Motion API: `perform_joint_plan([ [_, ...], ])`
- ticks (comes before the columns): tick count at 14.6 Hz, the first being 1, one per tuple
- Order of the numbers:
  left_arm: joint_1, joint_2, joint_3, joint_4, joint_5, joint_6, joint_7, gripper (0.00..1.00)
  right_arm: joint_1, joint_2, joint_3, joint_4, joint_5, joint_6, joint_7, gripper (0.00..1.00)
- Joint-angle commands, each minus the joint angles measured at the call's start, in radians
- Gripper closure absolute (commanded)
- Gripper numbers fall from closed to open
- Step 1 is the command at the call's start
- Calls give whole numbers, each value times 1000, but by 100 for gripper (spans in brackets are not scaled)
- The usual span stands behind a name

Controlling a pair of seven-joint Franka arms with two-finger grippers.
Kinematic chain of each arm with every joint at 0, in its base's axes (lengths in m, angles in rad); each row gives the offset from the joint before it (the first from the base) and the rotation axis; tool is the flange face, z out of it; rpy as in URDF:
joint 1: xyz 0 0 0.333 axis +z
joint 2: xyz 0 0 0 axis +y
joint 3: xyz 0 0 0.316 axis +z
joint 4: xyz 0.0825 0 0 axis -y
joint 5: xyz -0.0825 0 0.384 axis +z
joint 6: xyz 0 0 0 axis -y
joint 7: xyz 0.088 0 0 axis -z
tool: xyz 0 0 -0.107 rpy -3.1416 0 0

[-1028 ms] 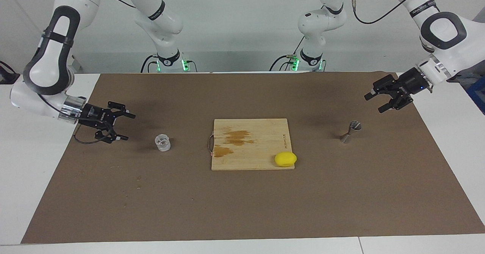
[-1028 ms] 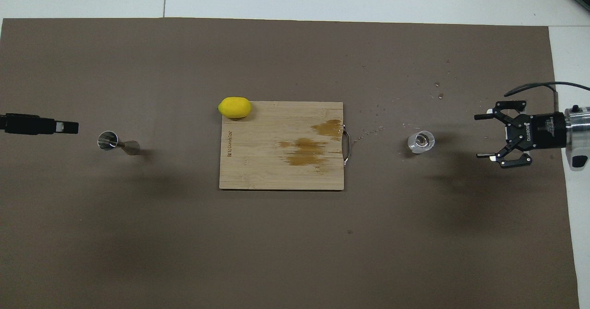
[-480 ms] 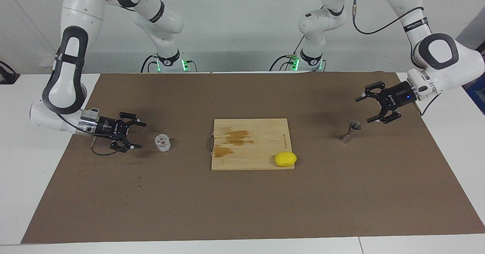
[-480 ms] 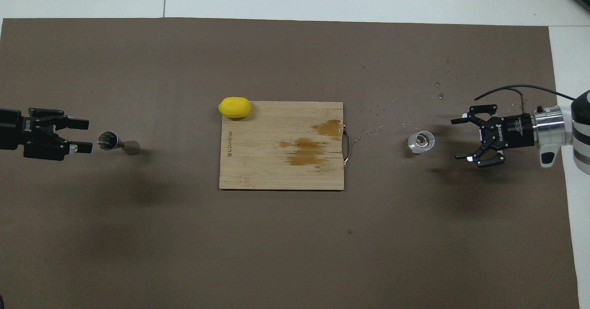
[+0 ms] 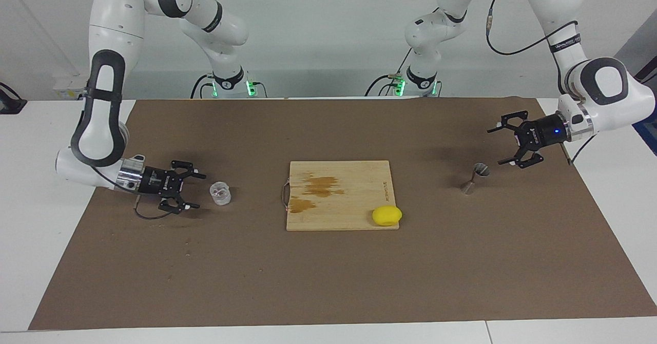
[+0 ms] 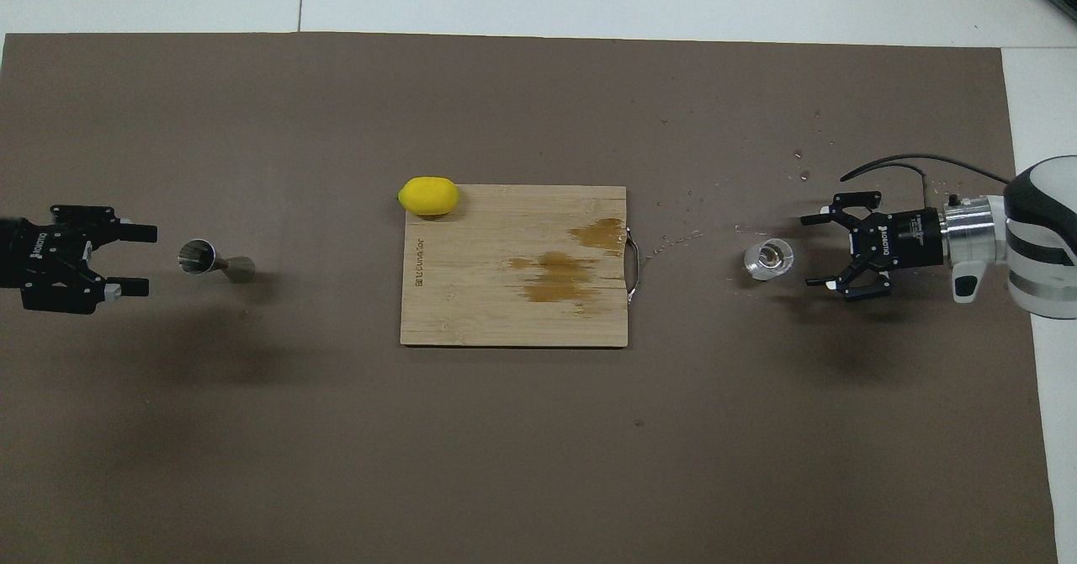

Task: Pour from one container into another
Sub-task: 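Move the left gripper to the dark cup while the right gripper approaches the glass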

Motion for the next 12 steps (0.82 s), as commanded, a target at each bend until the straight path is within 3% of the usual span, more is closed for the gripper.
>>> perform_joint_plan([
  [1,6,26,-7,12,-45,-42,62,0,14,9,9,-14,37,30,-49,1],
  [8,50,100,-8,19,-121,-128,101,0,34,21,9,-38,51,39,-169,1],
  [12,58,124,-5,19,-190,-122,433,0,34,23,10,-48,53,38,-178,1],
])
